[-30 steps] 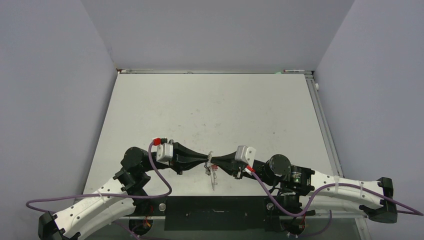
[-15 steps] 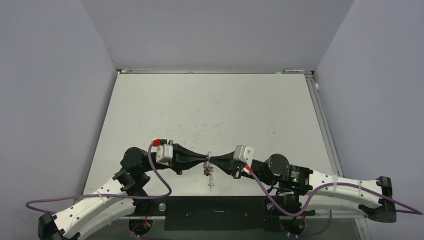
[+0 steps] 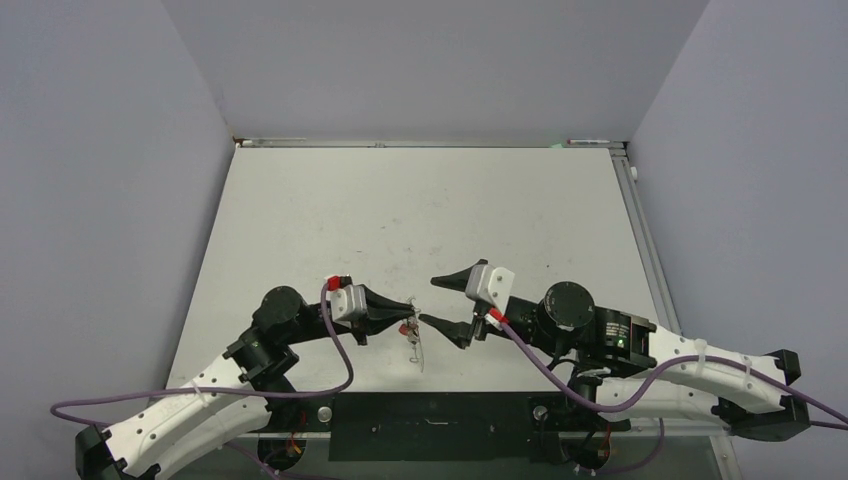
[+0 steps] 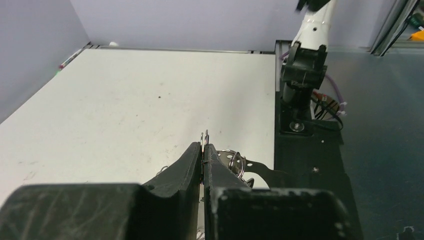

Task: Put the keys on the keyring

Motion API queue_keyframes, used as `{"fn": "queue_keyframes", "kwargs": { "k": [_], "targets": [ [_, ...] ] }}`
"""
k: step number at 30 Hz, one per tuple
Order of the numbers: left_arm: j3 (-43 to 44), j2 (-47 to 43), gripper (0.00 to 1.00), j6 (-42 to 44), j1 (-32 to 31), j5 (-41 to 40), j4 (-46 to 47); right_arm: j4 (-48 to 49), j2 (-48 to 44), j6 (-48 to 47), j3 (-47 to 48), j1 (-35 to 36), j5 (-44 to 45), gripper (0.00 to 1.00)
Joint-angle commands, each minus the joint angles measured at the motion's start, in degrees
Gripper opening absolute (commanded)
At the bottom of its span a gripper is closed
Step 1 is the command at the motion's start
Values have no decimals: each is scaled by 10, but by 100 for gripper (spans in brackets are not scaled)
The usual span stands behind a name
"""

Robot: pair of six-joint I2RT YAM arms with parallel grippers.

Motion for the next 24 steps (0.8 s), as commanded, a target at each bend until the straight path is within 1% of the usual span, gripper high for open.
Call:
{"fn": "queue_keyframes", "kwargs": {
  "k": [1, 5, 10, 12, 16, 19, 24],
  "targets": [
    [51, 13, 0, 59, -9, -46, -40, -192, 68, -26, 123, 4, -10, 56],
    [55, 20, 0, 70, -12, -53, -54, -255, 126, -41, 167, 4, 4, 55],
    [53, 19, 0, 72, -14, -48, -56, -294, 160, -65, 196, 4, -18, 52],
    [53, 21, 0, 72, -15, -41, -57, -299, 163, -73, 205, 4, -25, 50],
    [55, 25, 0, 72, -17, -27, -58, -305, 173, -85, 211, 2, -38, 44],
    [54, 23, 0, 71, -19, -19, -58, -311, 181, -94, 211, 2, -33, 39],
    [54, 21, 0, 70, -20, -9, -58, -307, 190, -107, 208, -9, -27, 34]
  ]
}}
